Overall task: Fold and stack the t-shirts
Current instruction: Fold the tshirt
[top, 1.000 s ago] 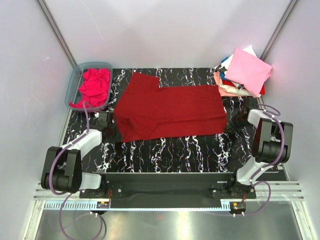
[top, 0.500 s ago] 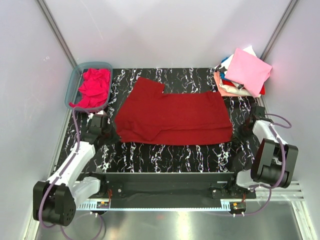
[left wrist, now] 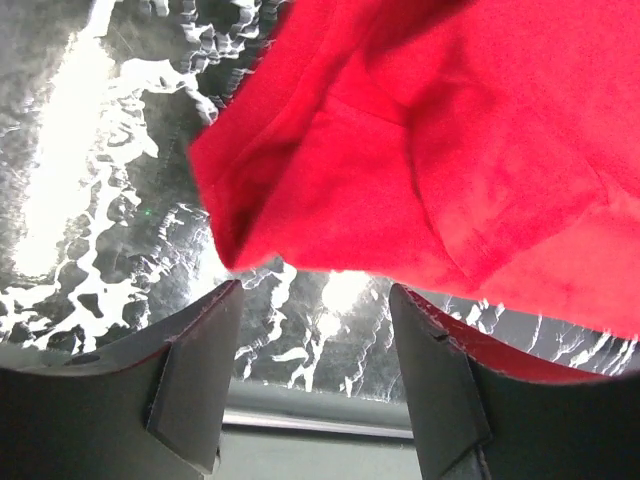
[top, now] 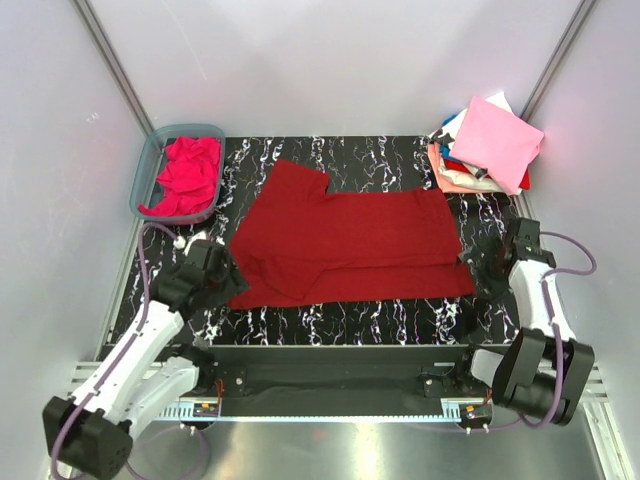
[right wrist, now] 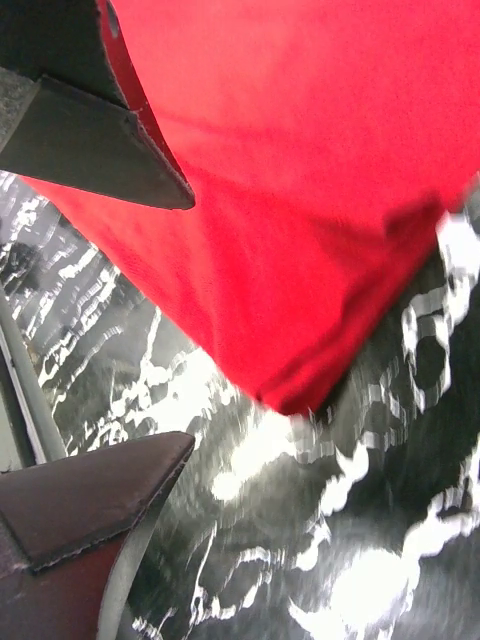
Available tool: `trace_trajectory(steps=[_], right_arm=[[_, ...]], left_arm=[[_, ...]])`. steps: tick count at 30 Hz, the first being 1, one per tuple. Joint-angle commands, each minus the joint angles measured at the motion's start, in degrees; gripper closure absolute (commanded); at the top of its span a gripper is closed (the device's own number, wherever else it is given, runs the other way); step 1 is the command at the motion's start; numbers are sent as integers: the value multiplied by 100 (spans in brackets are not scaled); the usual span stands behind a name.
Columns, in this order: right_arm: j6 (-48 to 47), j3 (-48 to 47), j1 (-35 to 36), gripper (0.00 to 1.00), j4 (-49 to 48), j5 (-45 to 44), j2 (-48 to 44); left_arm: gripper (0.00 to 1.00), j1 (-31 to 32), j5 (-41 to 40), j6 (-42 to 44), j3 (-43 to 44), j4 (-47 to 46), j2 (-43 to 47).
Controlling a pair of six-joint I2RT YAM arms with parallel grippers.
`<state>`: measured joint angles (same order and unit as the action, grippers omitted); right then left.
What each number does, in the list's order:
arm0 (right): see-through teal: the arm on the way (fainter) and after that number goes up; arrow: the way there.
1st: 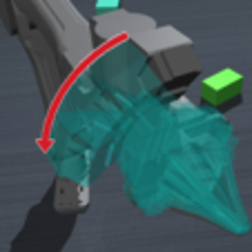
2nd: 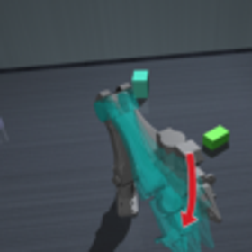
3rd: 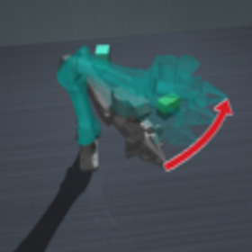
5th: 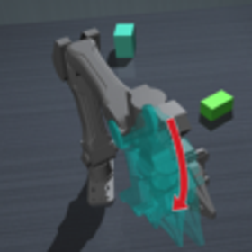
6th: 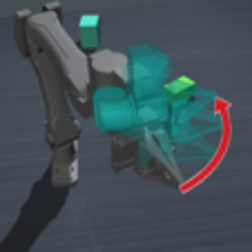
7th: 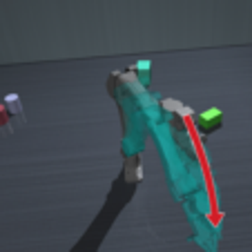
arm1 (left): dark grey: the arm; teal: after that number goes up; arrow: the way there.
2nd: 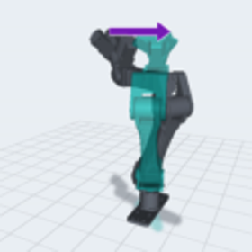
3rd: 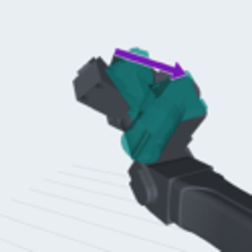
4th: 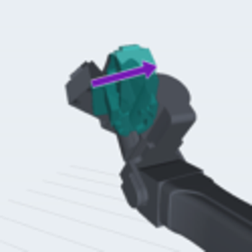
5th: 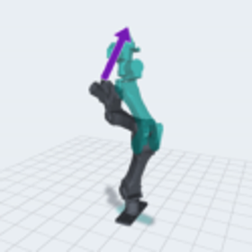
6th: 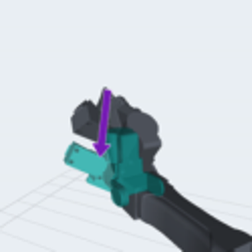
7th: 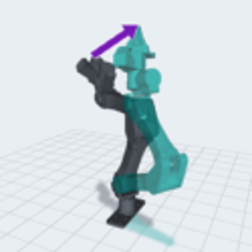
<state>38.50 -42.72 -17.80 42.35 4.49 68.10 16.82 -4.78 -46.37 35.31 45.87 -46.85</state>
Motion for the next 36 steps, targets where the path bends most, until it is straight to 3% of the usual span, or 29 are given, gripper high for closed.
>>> trace_trajectory(steps=[1, 5, 9, 11, 14, 17, 22, 29, 36], right_arm=[[-369, -220, 5, 0, -226, 709, -612], [-484, -140, 478, 0, -420, 913, -1412], [-56, 77, 1487, 4, -471, 1298, -1983], [288, 464, 1753, 8, -857, 1745, -2360], [965, 1413, 2473, 10, -1789, 1766, -3396], [1186, 2047, 2922, 10, -2397, 1626, -3654], [1238, 2689, 3291, 10, -3205, 1327, -3330], [1212, 2540, 3608, 10, -3356, 975, -2706], [1212, 2576, 3626, 10, -3452, 1010, -2688]], left_arm=[[35, 768, -1179, -170, 643, 334, 36], [45, 1411, -868, -337, 409, -521, -490], [55, 1508, -560, -513, 64, -1492, -807], [56, 1517, -533, -522, 72, -1764, -1114], [56, 1578, -445, -583, 64, -2115, -1492], [55, 1605, -384, -680, -67, -2502, -1747], [50, 1623, -190, -847, -340, -3092, -2143], [48, 1632, -278, -962, -560, -3444, -2495], [49, 1632, -322, -944, -543, -3611, -2539]])
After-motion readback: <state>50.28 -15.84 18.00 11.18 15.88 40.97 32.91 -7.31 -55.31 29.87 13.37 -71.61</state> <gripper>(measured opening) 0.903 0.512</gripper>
